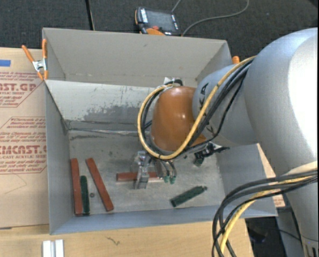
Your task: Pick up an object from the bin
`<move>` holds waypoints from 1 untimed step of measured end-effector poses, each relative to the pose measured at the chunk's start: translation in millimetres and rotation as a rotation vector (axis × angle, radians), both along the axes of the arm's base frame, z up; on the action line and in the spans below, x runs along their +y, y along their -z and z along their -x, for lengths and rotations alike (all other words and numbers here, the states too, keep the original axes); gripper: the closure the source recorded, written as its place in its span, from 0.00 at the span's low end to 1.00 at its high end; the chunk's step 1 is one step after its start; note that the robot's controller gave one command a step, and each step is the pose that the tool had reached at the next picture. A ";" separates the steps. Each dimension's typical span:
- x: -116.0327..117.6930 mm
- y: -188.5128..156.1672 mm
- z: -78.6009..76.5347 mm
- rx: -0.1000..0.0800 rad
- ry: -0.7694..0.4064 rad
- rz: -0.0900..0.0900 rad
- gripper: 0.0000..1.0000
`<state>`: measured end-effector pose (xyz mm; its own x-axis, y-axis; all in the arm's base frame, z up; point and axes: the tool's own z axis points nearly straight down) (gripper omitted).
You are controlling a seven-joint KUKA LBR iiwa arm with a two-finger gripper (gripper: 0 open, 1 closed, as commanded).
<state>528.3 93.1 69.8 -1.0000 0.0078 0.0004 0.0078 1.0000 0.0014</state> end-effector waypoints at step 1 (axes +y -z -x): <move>-1.1 -175.7 -35.3 -0.011 -0.019 0.000 1.00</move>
Offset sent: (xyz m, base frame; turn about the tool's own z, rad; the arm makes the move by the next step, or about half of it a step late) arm 0.0329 -0.0020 0.1708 -0.0184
